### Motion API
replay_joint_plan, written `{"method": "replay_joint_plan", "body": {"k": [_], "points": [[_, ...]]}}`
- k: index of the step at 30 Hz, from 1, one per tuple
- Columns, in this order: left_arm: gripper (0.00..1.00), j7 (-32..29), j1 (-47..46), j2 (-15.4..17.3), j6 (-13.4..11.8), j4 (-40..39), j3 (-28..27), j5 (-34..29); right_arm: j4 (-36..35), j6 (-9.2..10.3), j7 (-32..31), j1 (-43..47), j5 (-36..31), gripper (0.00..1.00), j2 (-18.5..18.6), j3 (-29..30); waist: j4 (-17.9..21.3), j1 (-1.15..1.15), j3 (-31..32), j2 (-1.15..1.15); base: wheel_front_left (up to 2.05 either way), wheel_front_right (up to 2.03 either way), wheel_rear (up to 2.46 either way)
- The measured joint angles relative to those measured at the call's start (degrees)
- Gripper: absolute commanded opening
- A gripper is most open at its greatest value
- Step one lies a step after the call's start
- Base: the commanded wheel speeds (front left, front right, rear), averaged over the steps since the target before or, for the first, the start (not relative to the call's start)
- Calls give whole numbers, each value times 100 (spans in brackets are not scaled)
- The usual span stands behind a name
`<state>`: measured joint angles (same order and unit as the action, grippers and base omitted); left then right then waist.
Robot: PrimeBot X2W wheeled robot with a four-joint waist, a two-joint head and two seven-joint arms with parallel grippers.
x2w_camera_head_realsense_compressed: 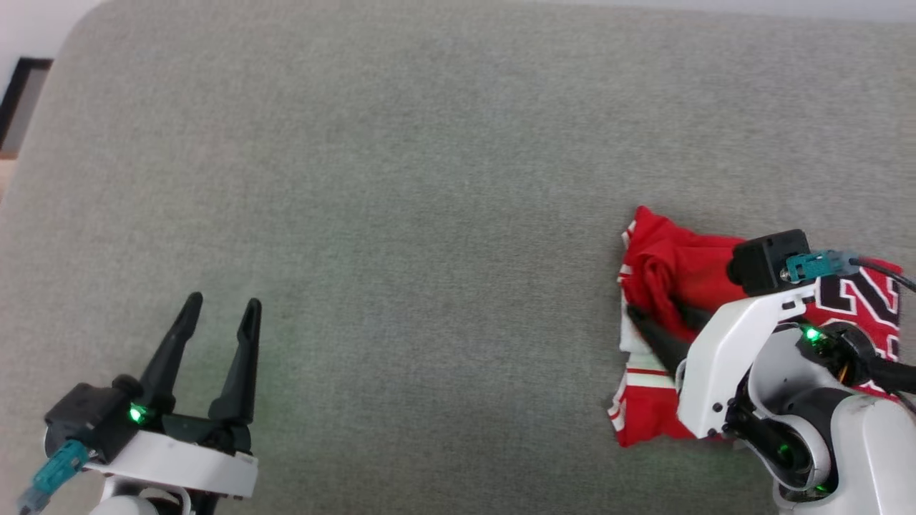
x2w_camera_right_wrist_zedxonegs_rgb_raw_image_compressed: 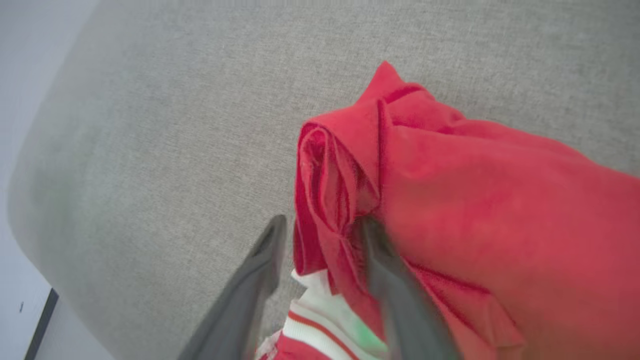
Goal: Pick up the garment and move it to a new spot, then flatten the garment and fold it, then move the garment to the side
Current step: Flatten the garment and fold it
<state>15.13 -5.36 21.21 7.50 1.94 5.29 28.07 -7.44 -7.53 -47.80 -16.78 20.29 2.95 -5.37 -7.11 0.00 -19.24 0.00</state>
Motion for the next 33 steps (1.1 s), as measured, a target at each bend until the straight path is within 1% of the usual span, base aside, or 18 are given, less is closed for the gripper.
{"method": "replay_joint_plan", "body": {"k": [5, 8, 11, 15, 19, 22, 25, 29, 33], "points": [[100, 0, 97, 40, 0, -1, -18, -68, -49, 0, 192, 37, 126, 100, 12, 51, 214, 0, 141, 0, 0, 0, 0], [100, 0, 142, 52, 0, 24, -26, -93, -78, 1, 387, 42, 321, 100, 74, 136, 359, 0, 246, 0, 0, 0, 0], [100, 0, 221, 46, 0, 64, -23, -94, -41, 1, 691, 103, 474, 100, 216, 149, 505, 0, 358, 0, 0, 0, 0], [100, 0, 261, 32, 0, 122, -26, -110, 175, 1, 1345, 163, 588, 100, 366, 231, 705, 0, 504, 0, 0, 0, 0], [100, 0, 335, 24, 0, 213, -57, -97, 476, 1, 2128, 238, 533, 100, 447, 281, 896, 0, 640, 0, 0, 0, 0], [100, 0, 341, 5, 0, 312, -100, -48, 693, 0, 2777, 238, 327, 100, 541, 277, 1017, 0, 744, 0, 0, 0, 0], [100, 0, 366, -23, 0, 442, -181, -32, 959, 1, 3363, 251, 135, 100, 522, 326, 1107, 0, 865, 0, 0, 0, 0], [100, 0, 465, -96, 0, 511, -256, -52, 1241, 1, 3965, 365, -82, 100, 519, 411, 1190, 0, 1036, 0, 0, 0, 0], [100, 0, 605, -158, 0, 501, -339, -147, 1315, 1, 4486, 460, -260, 100, 573, 431, 1238, 0, 1216, 0, 0, 0, 0]]}}
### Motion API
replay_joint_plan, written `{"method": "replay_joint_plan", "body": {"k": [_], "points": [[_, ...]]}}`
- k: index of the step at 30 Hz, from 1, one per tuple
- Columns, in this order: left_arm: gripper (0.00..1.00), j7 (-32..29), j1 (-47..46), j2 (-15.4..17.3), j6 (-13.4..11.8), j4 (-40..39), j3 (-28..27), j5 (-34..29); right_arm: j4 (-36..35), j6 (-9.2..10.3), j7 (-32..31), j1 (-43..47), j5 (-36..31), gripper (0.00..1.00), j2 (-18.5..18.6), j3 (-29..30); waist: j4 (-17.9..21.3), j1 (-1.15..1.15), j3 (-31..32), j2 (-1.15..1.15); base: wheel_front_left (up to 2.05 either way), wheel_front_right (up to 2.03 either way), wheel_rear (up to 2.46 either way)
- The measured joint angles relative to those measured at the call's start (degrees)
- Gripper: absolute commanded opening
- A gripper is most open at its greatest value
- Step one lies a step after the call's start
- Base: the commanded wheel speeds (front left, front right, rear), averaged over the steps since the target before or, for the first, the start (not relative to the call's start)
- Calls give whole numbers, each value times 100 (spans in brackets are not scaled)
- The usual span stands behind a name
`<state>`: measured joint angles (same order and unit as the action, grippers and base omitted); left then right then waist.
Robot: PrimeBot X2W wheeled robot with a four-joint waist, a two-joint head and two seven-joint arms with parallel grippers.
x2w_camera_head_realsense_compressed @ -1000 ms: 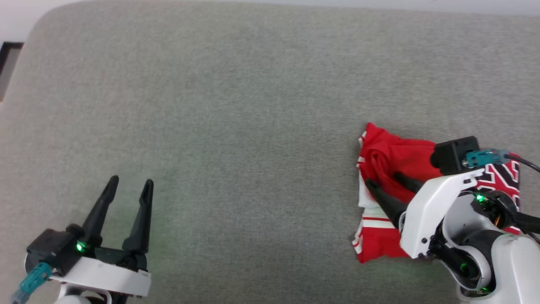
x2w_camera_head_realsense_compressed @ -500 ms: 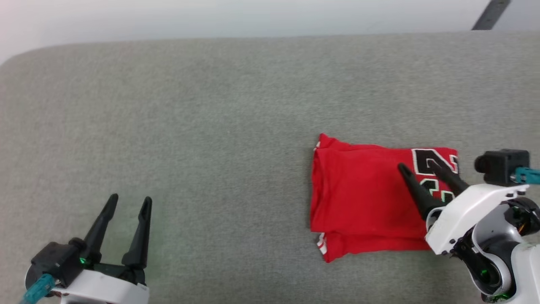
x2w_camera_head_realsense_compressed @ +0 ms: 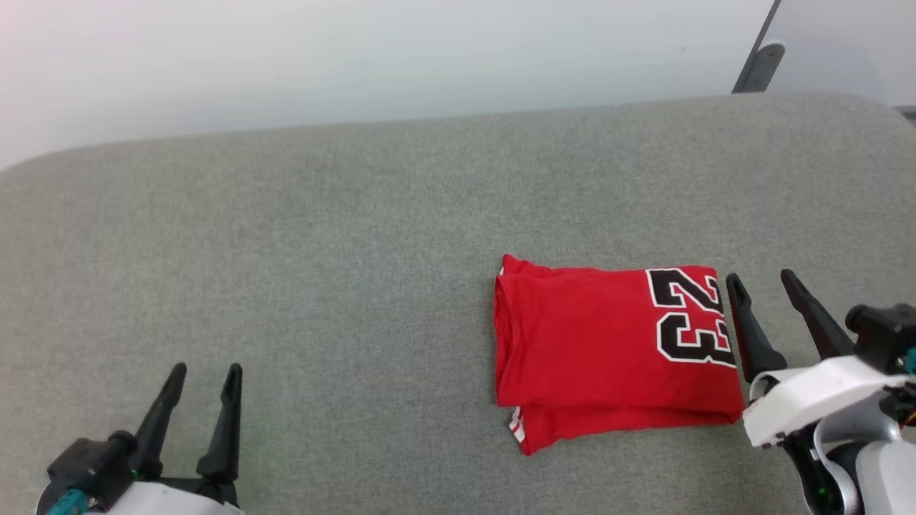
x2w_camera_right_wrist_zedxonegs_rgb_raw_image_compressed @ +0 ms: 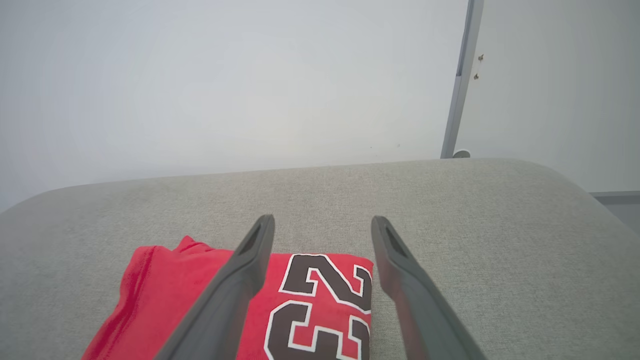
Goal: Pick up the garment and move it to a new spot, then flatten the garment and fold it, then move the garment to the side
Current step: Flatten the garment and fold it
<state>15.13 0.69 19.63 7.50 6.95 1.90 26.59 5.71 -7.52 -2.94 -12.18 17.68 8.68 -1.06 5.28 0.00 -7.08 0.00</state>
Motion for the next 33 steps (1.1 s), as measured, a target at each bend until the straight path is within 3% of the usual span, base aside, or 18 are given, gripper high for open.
{"method": "replay_joint_plan", "body": {"k": [11, 33], "points": [[100, 0, 263, -145, 0, -305, -179, -242, -358, -1, 831, 569, -165, 100, 148, 12, -150, 0, 260, 0, 0, 0, 0], [100, 0, 1227, -326, 0, -1044, -604, -390, -1779, -1, 842, 1959, -163, 100, -265, 728, -389, 0, 286, 0, 0, 0, 0]]}}
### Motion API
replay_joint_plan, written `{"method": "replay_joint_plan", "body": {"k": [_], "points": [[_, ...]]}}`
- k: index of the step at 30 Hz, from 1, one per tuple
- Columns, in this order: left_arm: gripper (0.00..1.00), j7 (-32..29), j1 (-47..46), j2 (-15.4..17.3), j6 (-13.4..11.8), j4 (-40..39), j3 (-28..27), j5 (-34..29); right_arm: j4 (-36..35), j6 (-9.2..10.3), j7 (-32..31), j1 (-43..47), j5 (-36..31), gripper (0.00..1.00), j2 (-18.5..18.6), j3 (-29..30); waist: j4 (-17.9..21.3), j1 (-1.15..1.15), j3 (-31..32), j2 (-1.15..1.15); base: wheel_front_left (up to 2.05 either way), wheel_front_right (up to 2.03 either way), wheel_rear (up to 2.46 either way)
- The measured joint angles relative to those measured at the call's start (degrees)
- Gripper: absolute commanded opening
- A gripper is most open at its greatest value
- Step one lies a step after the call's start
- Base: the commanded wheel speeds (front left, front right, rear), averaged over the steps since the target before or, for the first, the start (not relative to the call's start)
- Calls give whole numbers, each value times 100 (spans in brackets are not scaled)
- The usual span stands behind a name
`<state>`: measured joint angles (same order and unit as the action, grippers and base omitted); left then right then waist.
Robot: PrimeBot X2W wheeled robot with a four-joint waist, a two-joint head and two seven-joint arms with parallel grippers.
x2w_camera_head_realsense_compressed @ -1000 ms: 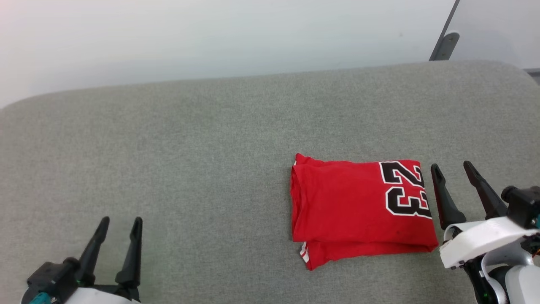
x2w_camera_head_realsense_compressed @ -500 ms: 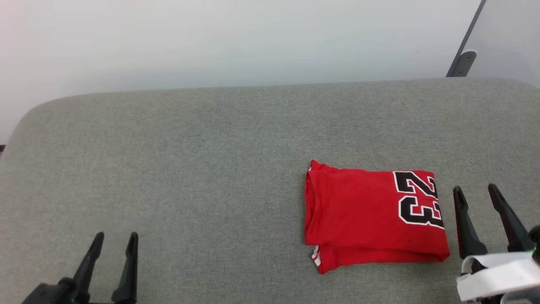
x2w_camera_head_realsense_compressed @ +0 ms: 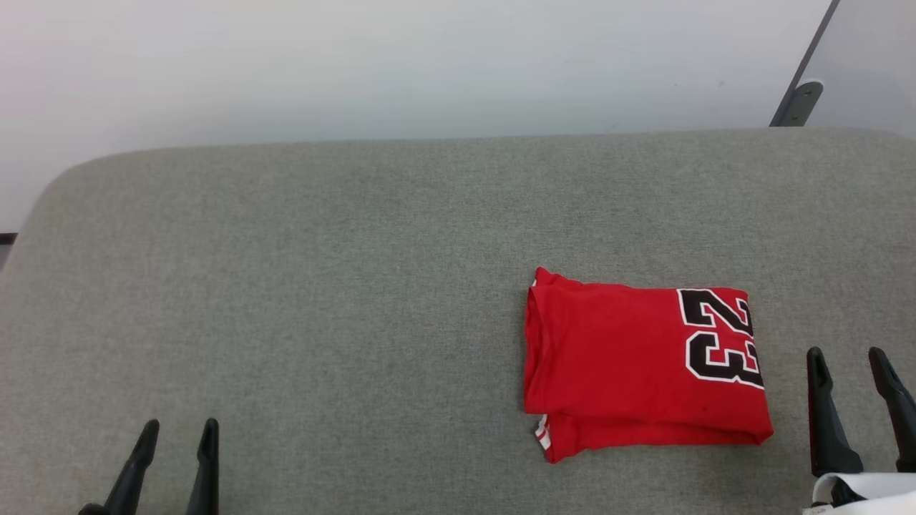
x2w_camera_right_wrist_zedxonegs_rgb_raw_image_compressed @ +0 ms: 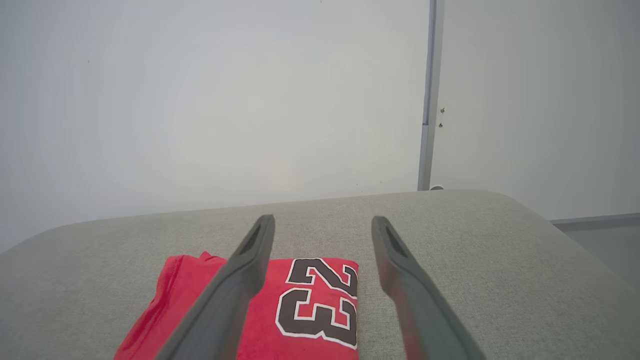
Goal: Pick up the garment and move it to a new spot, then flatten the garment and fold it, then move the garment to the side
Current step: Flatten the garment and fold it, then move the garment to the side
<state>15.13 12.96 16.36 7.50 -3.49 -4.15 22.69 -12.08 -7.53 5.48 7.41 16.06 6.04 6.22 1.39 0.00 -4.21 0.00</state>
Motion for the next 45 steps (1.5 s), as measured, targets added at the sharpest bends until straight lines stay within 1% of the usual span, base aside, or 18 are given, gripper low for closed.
{"method": "replay_joint_plan", "body": {"k": [19, 23, 25, 28, 31, 33, 35, 38, 40, 42, 45], "points": [[100, 0, -9, -23, 0, -69, 29, -1, -36, 0, -100, 21, 53, 100, -102, -47, -45, 0, 27, 0, 0, 0, 0], [100, 0, -81, -32, 0, -96, 53, 3, -18, 0, -325, -101, 38, 100, -92, -121, -56, 0, -54, 0, 0, 0, 0], [100, 0, -199, 2, 0, -130, 79, 65, -81, 1, -582, -210, -62, 100, -65, -148, -70, 0, -141, 0, 0, 0, 0], [100, 0, -437, 121, 0, -154, 85, 168, -157, 0, -1261, -454, -314, 100, -8, -240, -98, 0, -337, 0, 0, 0, 0], [100, 0, -581, 202, 0, -144, 90, 310, -151, 0, -2325, -715, -554, 100, 113, -324, -120, 0, -574, 0, 0, 0, 0], [100, 0, -654, 257, 0, -129, 125, 382, -147, 1, -3175, -935, -615, 100, 119, -307, -125, 0, -739, 0, 0, 0, 0], [100, 0, -753, 336, 0, -129, 138, 464, -196, -1, -3982, -1092, -612, 100, 225, -375, -126, 0, -906, 0, 0, 0, 0], [100, 0, -918, 466, 0, -135, 138, 568, -282, 0, -5306, -1352, -472, 100, 198, -256, -122, 0, -1165, 0, 0, 0, 0], [100, 0, -1018, 558, 0, -135, 152, 621, -393, 0, -6068, -1460, -360, 100, 129, -100, -119, 0, -1329, 0, 0, 0, 0], [100, 0, -1133, 620, 0, -151, 163, 668, -564, 0, -6631, -1624, -334, 100, 103, 113, -119, 0, -1490, 0, 0, 0, 0], [100, 0, -1277, 740, 0, -189, 198, 750, -805, 0, -7177, -1840, -387, 100, 8, 464, -127, 1, -1724, 0, 0, 0, 0]]}}
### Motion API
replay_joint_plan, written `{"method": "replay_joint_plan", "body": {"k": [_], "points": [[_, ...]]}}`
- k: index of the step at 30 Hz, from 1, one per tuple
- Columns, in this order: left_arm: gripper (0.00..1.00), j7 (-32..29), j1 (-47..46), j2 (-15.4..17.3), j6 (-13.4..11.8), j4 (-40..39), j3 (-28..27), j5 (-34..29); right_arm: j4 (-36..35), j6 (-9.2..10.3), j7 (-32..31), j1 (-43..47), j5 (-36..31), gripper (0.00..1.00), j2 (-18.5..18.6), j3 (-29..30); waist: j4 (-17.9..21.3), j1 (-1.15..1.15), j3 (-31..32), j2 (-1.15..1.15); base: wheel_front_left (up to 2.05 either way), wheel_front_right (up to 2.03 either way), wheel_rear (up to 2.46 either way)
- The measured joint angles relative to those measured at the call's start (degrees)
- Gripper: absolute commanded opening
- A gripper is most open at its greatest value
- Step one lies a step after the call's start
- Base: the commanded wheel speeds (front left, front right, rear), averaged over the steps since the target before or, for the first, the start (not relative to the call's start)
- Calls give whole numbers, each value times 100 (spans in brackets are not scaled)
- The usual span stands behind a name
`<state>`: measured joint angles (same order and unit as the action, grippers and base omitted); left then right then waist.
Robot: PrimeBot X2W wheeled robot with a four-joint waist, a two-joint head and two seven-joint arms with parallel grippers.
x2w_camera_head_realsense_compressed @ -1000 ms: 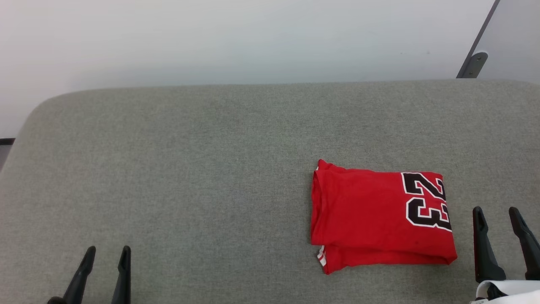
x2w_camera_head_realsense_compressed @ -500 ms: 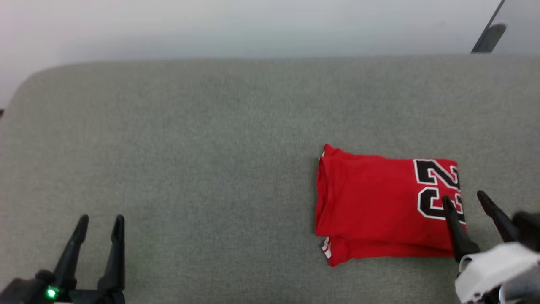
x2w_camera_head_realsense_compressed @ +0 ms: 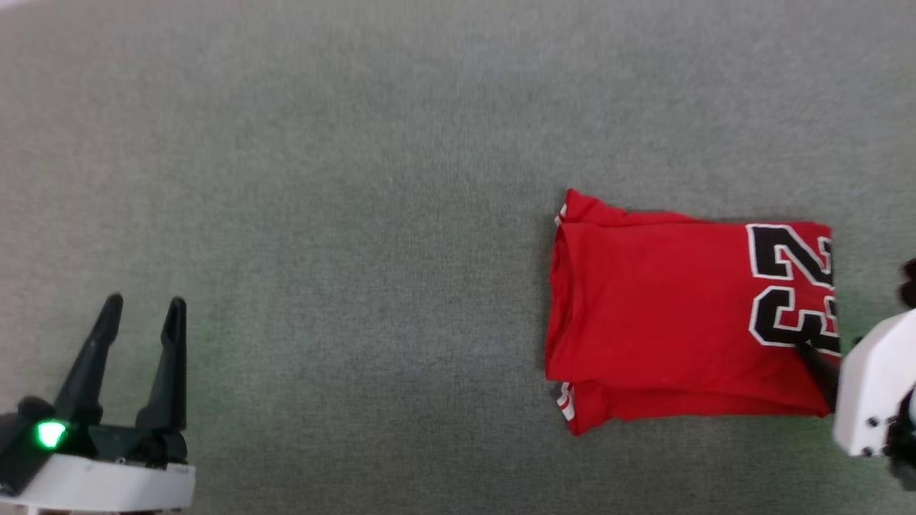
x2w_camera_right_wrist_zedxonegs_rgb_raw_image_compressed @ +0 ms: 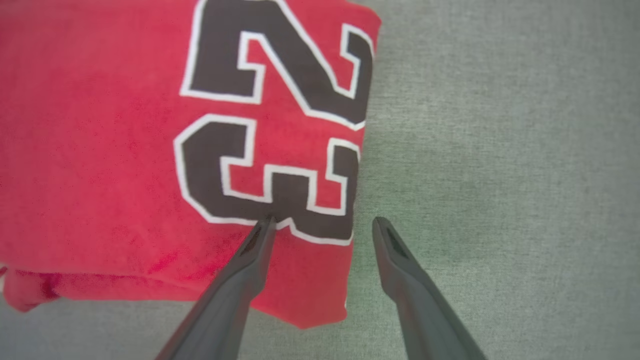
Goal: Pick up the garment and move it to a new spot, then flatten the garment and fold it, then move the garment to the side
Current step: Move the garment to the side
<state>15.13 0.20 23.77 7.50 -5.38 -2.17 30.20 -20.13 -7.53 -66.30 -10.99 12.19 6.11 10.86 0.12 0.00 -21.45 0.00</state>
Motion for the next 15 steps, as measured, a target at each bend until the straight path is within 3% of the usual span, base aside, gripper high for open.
{"method": "replay_joint_plan", "body": {"k": [4, 11, 12, 13, 14, 15], "points": [[100, 0, -170, 119, 0, -66, 67, 76, -227, 0, -423, -140, -190, 100, -144, 323, -31, 0, -298, 0, 0, 0, 0], [100, 0, -385, 248, 0, -109, 196, 153, -71, 0, -383, -354, -360, 100, -279, 352, -81, -1, -745, 0, 0, 0, 0], [100, 0, -396, 263, 0, -115, 215, 154, -34, 0, -318, -395, -360, 85, -282, 333, -85, -1, -794, 0, 0, 0, 0], [100, 0, -405, 279, 0, -118, 231, 153, -3, 0, -211, -408, -358, 55, -279, 323, -85, -1, -834, 0, 0, 0, 0], [100, 0, -425, 299, 0, -123, 246, 152, 29, 0, -89, -418, -348, 37, -281, 325, -82, 0, -866, 0, 0, 0, 0], [100, 0, -448, 328, 0, -135, 256, 147, 67, 0, 22, -444, -319, 0, -282, 326, -71, 0, -885, 0, 0, 0, 0]]}}
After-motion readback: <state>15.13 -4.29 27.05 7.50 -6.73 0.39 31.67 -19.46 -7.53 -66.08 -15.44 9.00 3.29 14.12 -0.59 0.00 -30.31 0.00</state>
